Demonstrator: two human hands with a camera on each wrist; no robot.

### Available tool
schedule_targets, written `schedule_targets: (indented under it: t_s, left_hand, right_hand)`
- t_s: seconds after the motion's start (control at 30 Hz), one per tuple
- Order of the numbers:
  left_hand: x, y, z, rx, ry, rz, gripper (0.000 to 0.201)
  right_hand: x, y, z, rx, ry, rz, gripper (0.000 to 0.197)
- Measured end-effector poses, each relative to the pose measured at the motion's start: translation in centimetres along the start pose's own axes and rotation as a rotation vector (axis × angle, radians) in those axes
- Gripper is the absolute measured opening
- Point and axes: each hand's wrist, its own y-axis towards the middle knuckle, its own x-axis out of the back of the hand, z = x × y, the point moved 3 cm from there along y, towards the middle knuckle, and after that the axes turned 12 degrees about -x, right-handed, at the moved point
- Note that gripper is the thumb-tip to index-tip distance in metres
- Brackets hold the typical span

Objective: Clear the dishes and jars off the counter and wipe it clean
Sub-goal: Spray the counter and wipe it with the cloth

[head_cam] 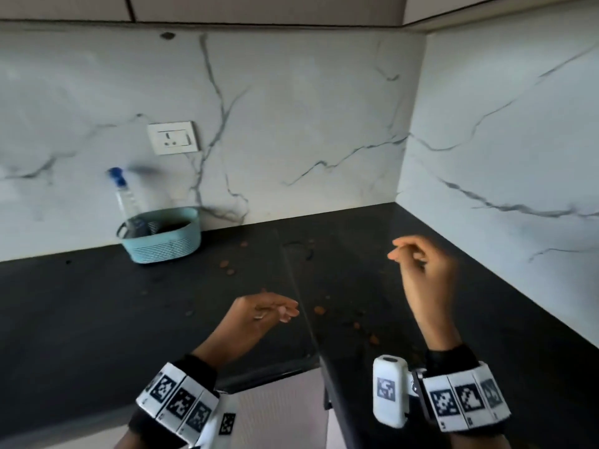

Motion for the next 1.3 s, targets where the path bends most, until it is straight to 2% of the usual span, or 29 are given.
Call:
schedule_targets:
  t_s: [0.1, 0.23, 0.33, 0.4, 0.47, 0.53, 0.67, 0.8, 0.93, 1.03, 1.07, 1.17, 1.23, 1.3]
  left_hand:
    - [1.4, -1.7, 0.6, 0.047, -0.026, -0.043, 0.018]
    - [4.6, -3.1, 2.2, 0.091, -0.052, -0.110, 0.029]
    - [7.5, -3.3, 4.0, 0.108, -0.021, -0.152, 0.017]
    - [9.7, -3.2, 5.6, 0.130, 0.007, -0.178, 0.022]
    - [12.4, -3.0, 7.7, 0.160, -0.003, -0.231, 0.017]
    - [15.4, -2.6, 10.2, 0.196, -0.002, -0.290, 0.015]
    - [22.0, -1.4, 15.0, 0.260, 0.046, -0.423, 0.028]
    - [29.2, 0.4, 20.4, 0.312, 0.144, -0.534, 0.026]
    - [34.7, 3.1, 24.4, 0.395, 0.217, -0.607, 0.028]
    - [38.0, 5.4, 27.2, 0.389, 0.194, -0.647, 0.017]
    - [38.7, 6.1, 28.1, 0.406, 0.192, -0.645, 0.023]
    - [40.6, 8.3, 31.0, 0.523, 0.166, -0.647, 0.069]
    - [41.4, 9.7, 32.7, 0.550, 0.131, -0.648, 0.079]
    - [42.0, 11.0, 34.2, 0.550, 0.113, -0.637, 0.081]
  right_hand:
    - [-4.2, -1.3, -0.9, -0.045, 0.051, 0.169, 0.028]
    - [-9.3, -2.5, -2.0, -0.127, 0.074, 0.343, 0.012]
    - [-12.9, -3.1, -1.8, -0.157, 0.091, 0.451, 0.016]
    - [-15.5, -3.4, -1.9, -0.180, 0.090, 0.508, 0.021]
    - [-18.5, -3.5, -2.0, -0.206, 0.093, 0.558, 0.024]
    - [-21.9, -3.6, -2.0, -0.234, 0.112, 0.589, 0.025]
    - [-28.9, -4.0, -1.8, -0.312, 0.133, 0.646, 0.029]
    - [-34.7, -4.5, -1.6, -0.333, 0.108, 0.682, 0.028]
    - [-37.9, -4.4, -1.8, -0.397, 0.094, 0.686, 0.024]
    - [-40.0, -3.8, -2.1, -0.421, 0.054, 0.690, 0.023]
    - [-40.3, -3.5, -2.1, -0.429, 0.045, 0.689, 0.023]
    - [-41.8, -2.6, -2.0, -0.442, 0.023, 0.681, 0.023]
    - [-42.6, -2.1, -2.0, -0.443, 0.015, 0.671, 0.024]
    - [-43.3, -1.7, -2.2, -0.439, 0.004, 0.661, 0.024]
